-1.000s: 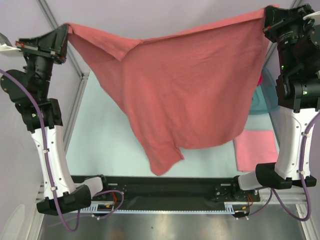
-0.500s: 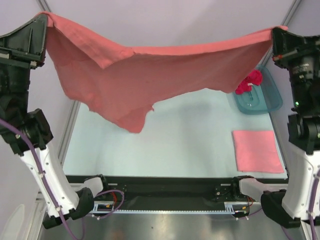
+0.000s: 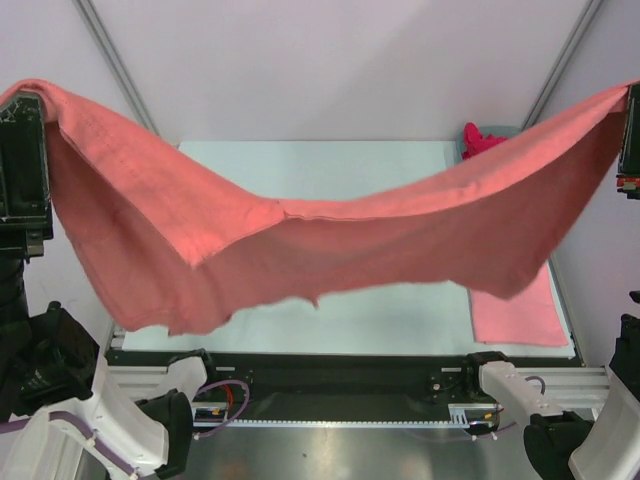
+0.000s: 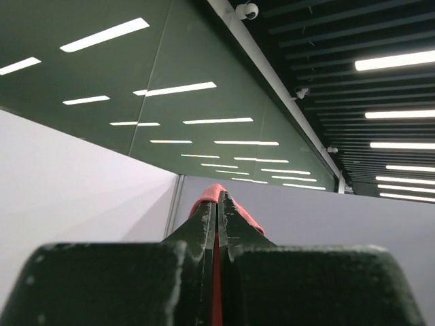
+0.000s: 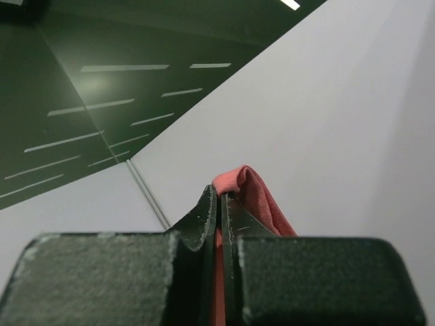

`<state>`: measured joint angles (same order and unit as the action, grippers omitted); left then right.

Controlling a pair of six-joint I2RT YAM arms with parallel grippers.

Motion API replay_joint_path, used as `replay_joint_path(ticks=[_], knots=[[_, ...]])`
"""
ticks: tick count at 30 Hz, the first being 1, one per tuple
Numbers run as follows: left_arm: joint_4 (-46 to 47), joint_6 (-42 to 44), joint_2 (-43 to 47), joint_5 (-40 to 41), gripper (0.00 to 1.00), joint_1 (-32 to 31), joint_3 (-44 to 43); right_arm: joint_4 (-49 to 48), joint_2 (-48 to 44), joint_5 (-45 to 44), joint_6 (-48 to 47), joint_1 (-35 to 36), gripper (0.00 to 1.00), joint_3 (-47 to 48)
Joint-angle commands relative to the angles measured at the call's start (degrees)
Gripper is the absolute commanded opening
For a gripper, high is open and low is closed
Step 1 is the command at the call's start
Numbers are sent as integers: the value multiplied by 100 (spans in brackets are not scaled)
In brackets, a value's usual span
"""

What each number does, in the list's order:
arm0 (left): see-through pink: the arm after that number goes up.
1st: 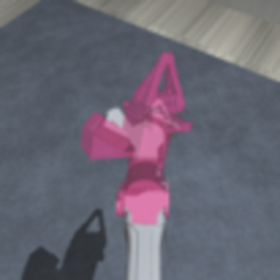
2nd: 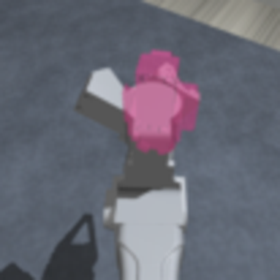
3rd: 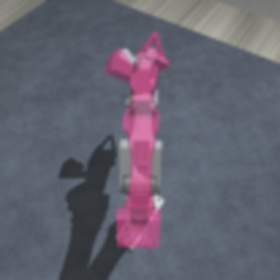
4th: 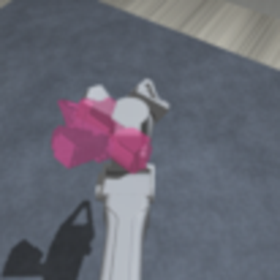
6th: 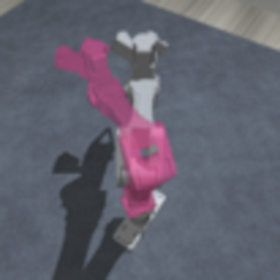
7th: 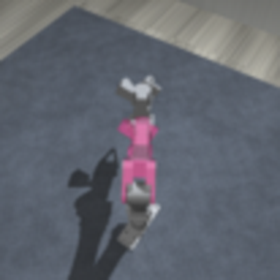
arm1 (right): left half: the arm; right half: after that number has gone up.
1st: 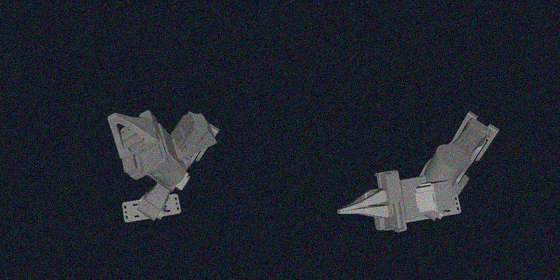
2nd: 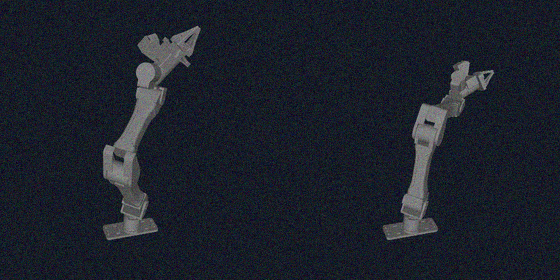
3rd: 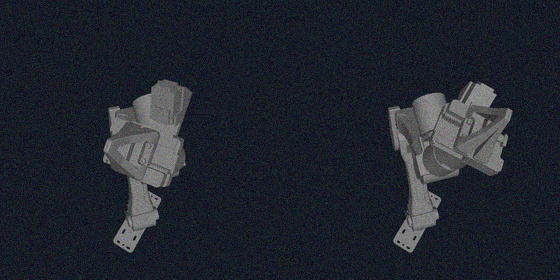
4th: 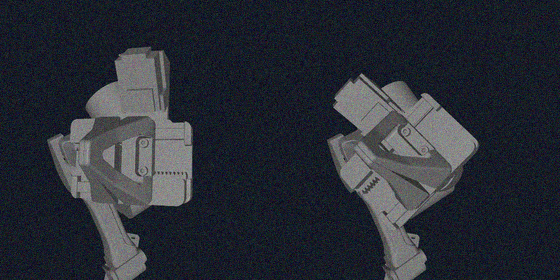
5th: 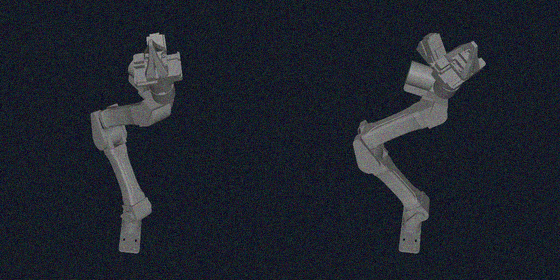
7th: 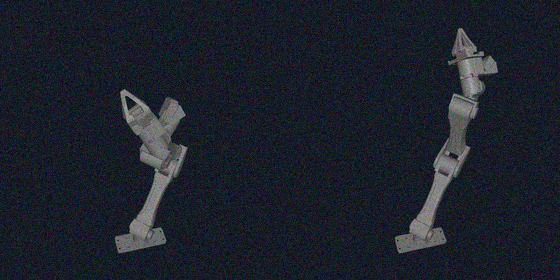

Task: Fold and stack the t-shirts
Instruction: Flatten the tshirt out

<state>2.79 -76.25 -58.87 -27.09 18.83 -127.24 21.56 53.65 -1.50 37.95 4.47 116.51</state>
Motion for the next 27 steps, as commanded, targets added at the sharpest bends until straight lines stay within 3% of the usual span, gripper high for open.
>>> replay_joint_path(ticks=[1,6,10,12,19,20,22,27], knots=[[-235,180,-151,186,0,59,295,-511,40,-228,37,-8,0,-153],[-305,558,86,345,0,59,1541,-1012,470,-325,1,-25,0,-821],[774,532,218,468,0,59,3708,-1838,856,-202,133,-16,0,-1866],[1144,672,157,608,0,16,4319,-2564,1120,-106,160,-16,0,-2517],[2251,1631,-693,1127,0,-635,6813,-4570,3140,369,-253,255,0,-3538],[2766,1752,-852,1153,0,-687,7018,-4747,3735,422,-314,282,0,-3556],[2903,2060,-1517,1406,0,-854,7274,-5292,4300,606,-402,291,0,-3547],[3684,2079,-3610,926,0,-855,6749,-5812,6460,1107,-412,291,0,-2679]])
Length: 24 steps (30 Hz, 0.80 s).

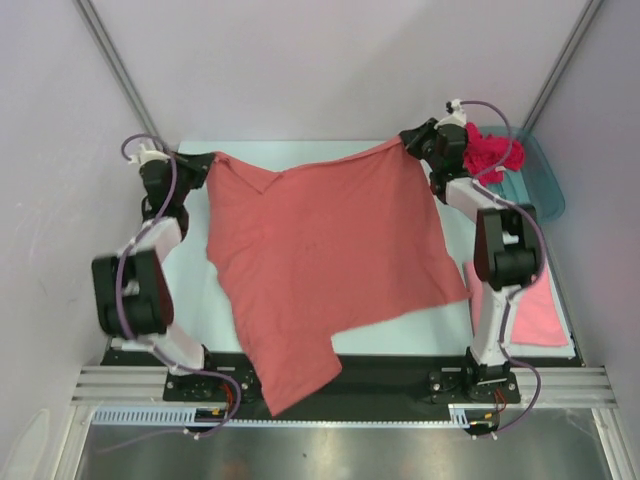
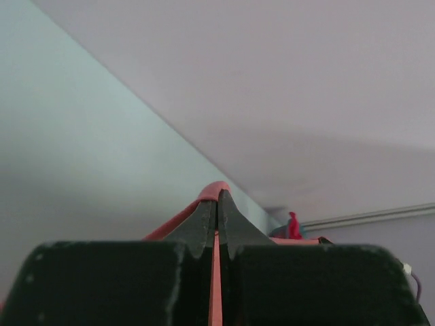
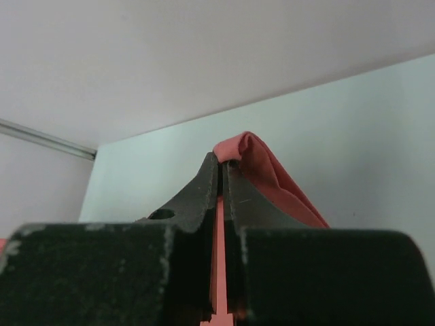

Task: Fold and stack the t-shirts
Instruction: Flatten the tshirt out

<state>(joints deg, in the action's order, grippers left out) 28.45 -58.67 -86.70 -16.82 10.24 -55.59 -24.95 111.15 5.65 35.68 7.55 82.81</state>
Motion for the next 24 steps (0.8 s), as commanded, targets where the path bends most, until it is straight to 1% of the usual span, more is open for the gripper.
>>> replay_joint_path(ticks=[1,2,3,4,5,6,9,12,14,18,19,20,21,22,24], knots=[[1267,287,-1145,-241,1,13,-757,-1126,958,454,-210,-17,0,919],[1495,173,-1757,-426,0,4,-908,-1048,1170,507,-254,-8,0,1296],[1636,68,-1981,-497,0,-13,-1049,-899,1537,551,-263,-17,0,1500],[1733,-3,-2218,-559,0,-39,-1285,-828,1680,551,-281,-17,0,1658],[1804,-30,-2377,-612,0,-48,-1400,-714,1829,569,-325,-17,0,1999],[1761,-21,-2622,-595,0,-92,-1515,-469,1953,569,-438,-17,0,2124],[1708,-3,-2957,-655,0,-180,-1832,-283,2235,481,-448,-131,0,2284],[1858,-48,-3002,-674,0,-276,-1911,-492,2218,297,-299,-228,0,1969],[1516,118,-3055,-647,0,-294,-2139,-388,2305,209,-264,-280,0,2029],[1401,110,-3169,-744,0,-294,-2438,-169,2516,147,-202,-342,0,2327],[1253,189,-3178,-744,0,-295,-2717,-46,2612,138,-228,-342,0,2676],[833,312,-3291,-761,0,-312,-2929,94,2831,216,-237,-342,0,2897],[629,339,-3379,-831,0,-321,-3166,357,2972,261,-254,-351,0,3108],[488,322,-3459,-901,0,-321,-3490,464,3069,296,-255,-351,0,3345],[521,155,-3573,-955,0,-321,-3581,605,3315,419,-184,-351,0,3750]])
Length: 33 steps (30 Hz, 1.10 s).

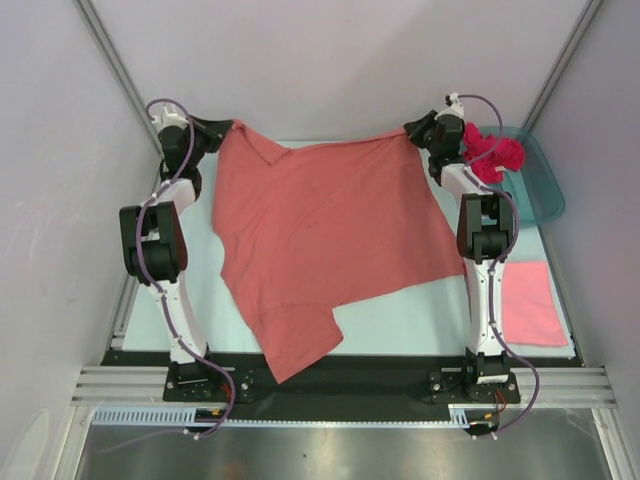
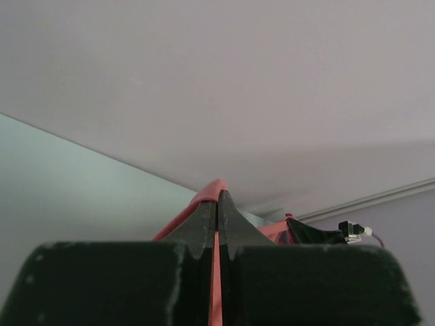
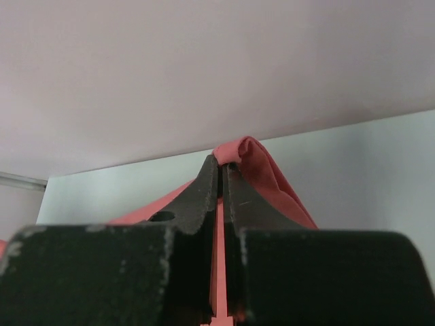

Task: Fold and stack the t-shirts
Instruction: Flatten the tshirt out, then fold the tshirt

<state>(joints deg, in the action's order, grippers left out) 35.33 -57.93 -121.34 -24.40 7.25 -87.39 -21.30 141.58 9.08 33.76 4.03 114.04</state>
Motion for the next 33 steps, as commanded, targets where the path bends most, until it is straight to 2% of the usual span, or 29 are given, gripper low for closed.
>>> replay_joint_path(ticks=[1,10,14,17,26,33], knots=[[-184,54,-127,-196,0,-21,-436,266,317,85,43,1,0,698],[-702,388,-13,-29,0,5,-313,345,458,313,43,-96,7,970],[-958,336,93,-3,1,-13,-287,801,459,436,87,-104,7,1200],[-1300,274,364,-21,0,-13,-112,1607,388,393,227,-105,0,1471],[-1564,10,1691,-284,0,-4,1443,3112,-42,971,464,-289,0,1455],[-1564,-236,2526,-680,0,-13,2305,3615,-332,1508,483,-516,0,1113]])
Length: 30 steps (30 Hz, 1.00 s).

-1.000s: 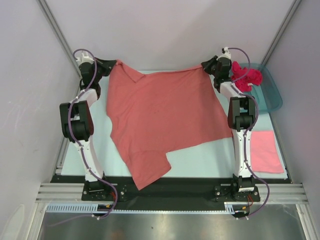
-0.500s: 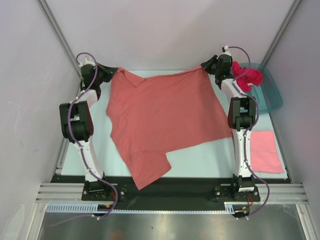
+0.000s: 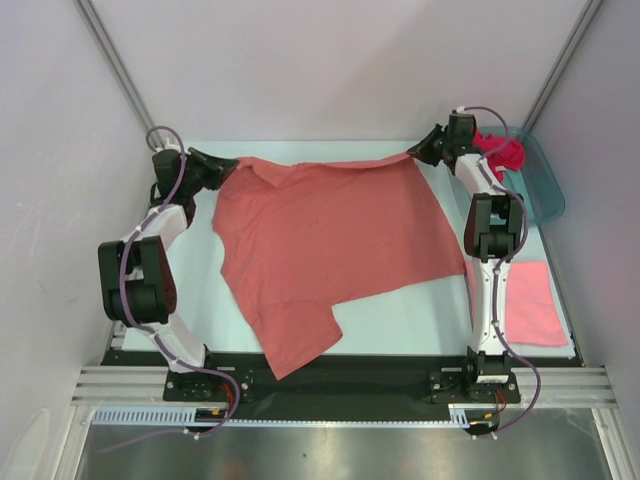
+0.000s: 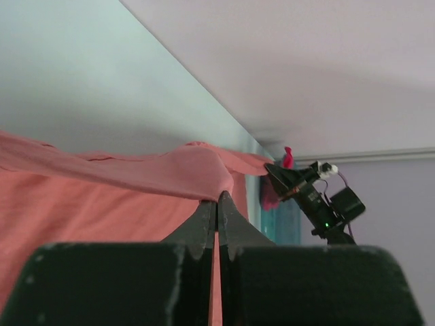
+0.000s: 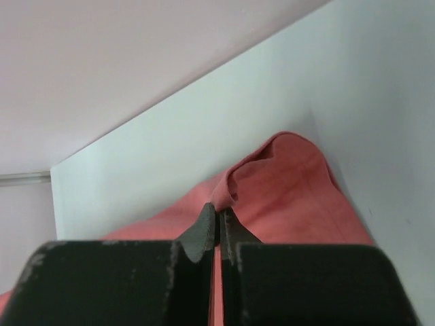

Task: Fold and stack the t-shirts
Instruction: Fold the tshirt

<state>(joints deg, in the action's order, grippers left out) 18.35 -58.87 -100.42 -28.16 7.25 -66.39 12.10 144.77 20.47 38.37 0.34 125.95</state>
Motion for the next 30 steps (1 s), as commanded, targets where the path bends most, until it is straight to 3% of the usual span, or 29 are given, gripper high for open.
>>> replay_joint_path(ticks=[1,18,30], knots=[[64,-90,636,-313,0,5,336,302,-747,440,13,-157,0,-114],[-323,130,2570,-779,0,-13,2349,539,-1688,801,-198,-341,0,-1485],[-464,245,2747,-700,0,-13,2631,513,-2155,546,-444,-377,1,-2540]])
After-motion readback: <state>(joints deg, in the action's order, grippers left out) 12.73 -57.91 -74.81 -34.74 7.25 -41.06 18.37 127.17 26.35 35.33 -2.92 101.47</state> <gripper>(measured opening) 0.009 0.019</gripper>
